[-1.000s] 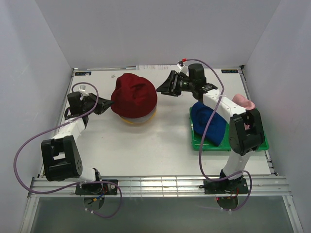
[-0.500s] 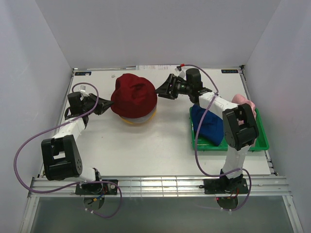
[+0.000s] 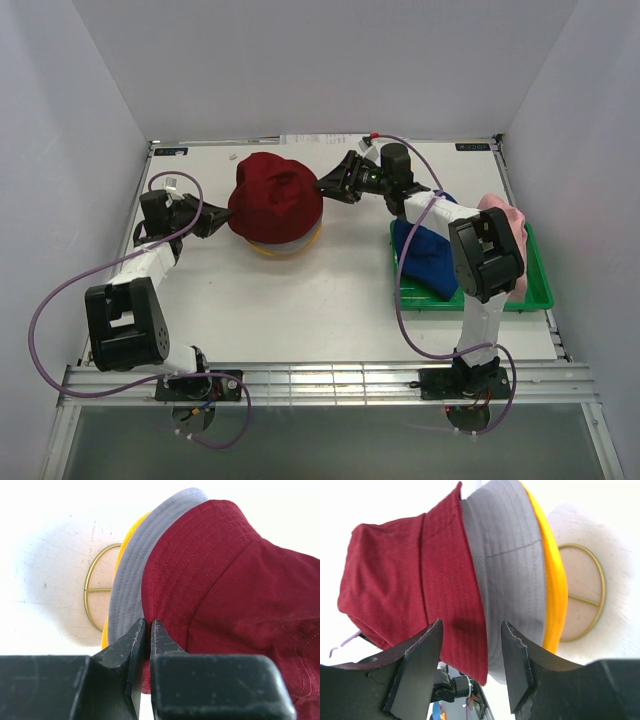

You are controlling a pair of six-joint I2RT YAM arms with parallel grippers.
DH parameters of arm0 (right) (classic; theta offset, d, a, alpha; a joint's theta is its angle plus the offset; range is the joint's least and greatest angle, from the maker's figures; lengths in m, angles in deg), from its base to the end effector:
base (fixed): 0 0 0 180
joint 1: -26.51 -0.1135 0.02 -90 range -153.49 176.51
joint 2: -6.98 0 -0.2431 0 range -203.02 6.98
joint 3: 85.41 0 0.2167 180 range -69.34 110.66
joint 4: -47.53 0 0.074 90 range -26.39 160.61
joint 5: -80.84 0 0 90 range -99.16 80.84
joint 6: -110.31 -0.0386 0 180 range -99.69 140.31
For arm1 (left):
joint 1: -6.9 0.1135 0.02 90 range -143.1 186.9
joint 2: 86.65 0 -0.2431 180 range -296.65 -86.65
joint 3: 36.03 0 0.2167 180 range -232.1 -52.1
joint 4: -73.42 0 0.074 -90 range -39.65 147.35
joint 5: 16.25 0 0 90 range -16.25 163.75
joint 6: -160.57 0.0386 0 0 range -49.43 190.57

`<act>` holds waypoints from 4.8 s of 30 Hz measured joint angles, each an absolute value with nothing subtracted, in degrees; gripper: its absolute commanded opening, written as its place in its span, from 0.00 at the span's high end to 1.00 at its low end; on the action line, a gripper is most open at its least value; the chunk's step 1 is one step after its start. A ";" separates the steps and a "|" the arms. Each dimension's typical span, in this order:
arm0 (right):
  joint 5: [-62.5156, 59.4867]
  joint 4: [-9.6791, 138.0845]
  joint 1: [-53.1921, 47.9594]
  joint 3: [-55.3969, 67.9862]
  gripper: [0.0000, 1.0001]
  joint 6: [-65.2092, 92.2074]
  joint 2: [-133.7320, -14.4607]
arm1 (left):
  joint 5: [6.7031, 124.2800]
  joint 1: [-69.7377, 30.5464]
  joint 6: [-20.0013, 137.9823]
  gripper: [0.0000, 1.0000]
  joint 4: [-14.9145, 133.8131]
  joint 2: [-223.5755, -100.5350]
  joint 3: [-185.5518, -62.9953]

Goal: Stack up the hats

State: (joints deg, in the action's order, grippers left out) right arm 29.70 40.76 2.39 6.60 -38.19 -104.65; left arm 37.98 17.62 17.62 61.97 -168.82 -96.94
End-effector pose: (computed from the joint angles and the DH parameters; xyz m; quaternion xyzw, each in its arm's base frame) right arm 0.3690 0.1918 0.2436 0.0197 0.7656 0.5835 0.2700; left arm 0.2768 0.0294 0.2188 -0.3155 0.7872 -0.4158 0.3285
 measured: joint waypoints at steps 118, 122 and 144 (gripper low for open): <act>26.55 59.75 4.64 19.72 0.59 -25.29 -114.75 | 45.66 13.91 18.61 0.48 49.66 -161.00 -91.39; 26.00 60.95 4.64 19.24 0.56 -25.31 -113.22 | 46.60 13.91 19.59 0.47 47.59 -160.73 -94.98; 26.83 47.58 0.66 -8.00 0.41 -34.69 -94.51 | 44.28 14.67 19.28 0.32 56.81 -177.34 -107.26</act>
